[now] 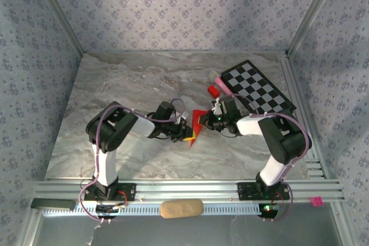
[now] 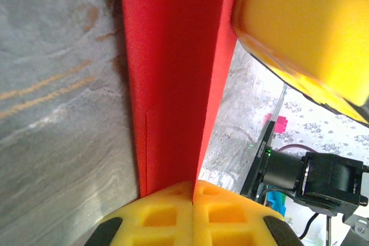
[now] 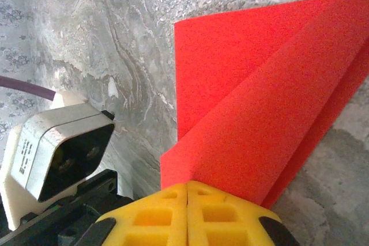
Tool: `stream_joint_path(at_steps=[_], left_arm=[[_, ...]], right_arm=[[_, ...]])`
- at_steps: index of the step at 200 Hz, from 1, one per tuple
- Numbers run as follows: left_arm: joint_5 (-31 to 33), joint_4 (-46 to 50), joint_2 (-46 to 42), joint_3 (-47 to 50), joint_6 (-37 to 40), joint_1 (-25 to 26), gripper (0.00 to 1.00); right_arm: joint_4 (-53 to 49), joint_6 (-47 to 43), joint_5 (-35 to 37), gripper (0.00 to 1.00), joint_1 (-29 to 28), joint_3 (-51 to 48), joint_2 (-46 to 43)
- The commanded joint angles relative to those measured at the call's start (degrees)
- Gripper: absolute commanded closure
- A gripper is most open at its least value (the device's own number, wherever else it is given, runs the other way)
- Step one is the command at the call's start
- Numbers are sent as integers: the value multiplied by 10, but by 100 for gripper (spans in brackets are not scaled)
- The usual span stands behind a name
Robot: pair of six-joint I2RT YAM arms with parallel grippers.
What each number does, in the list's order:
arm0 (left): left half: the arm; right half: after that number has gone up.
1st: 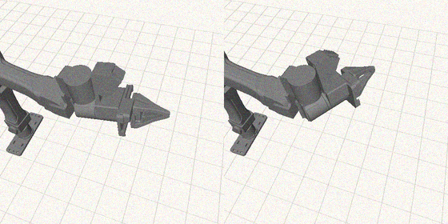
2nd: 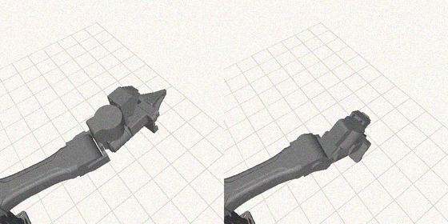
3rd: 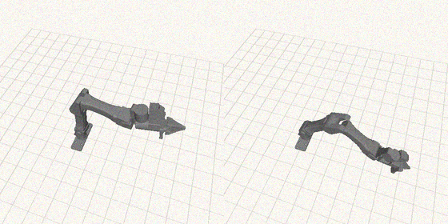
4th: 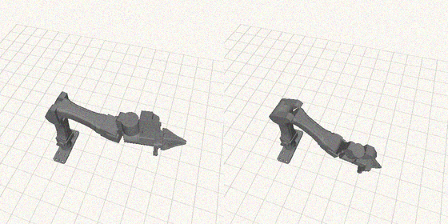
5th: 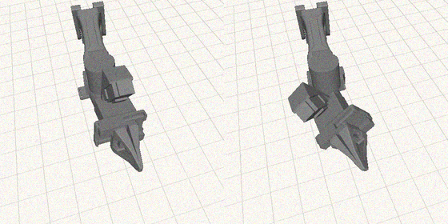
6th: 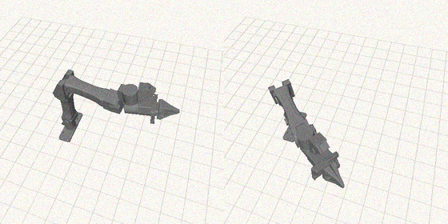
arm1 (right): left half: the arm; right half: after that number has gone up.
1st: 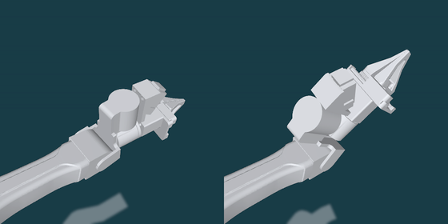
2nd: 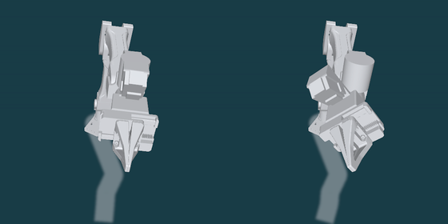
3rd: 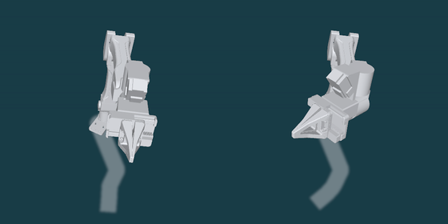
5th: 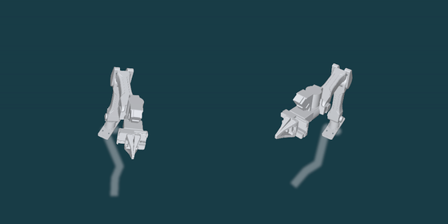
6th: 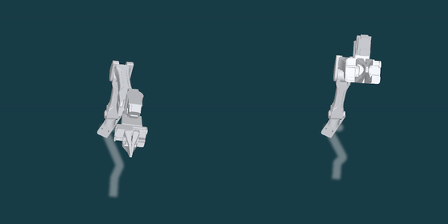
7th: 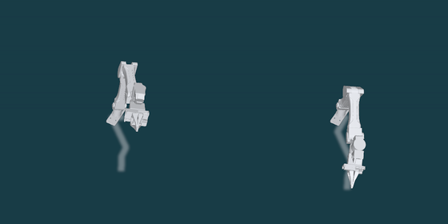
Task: Fold a paper plane with a square sheet of paper (pick it up from the middle)
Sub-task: Fold the wing for the fifth time at the center of the table.
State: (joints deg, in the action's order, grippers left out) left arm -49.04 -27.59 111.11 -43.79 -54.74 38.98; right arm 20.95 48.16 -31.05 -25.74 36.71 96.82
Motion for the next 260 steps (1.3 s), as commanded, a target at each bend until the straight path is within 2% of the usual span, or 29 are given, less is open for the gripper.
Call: stream_joint_path(at_steps=[1,117,196,231,260], left_arm=[[33,16,24,19,-14,-8,100],[38,10,42,32,-42,-20,100],[61,48,39,34,-32,-23,100],[54,78,14,30,-5,-21,86],[43,132,-7,15,37,-12,84]], right_arm=[[3,-7,-15,92,7,13,10],[12,-9,-46,91,7,38,56],[-17,-6,-26,90,7,48,86],[-36,0,-12,90,4,45,91],[-43,-1,-6,90,3,43,85]])
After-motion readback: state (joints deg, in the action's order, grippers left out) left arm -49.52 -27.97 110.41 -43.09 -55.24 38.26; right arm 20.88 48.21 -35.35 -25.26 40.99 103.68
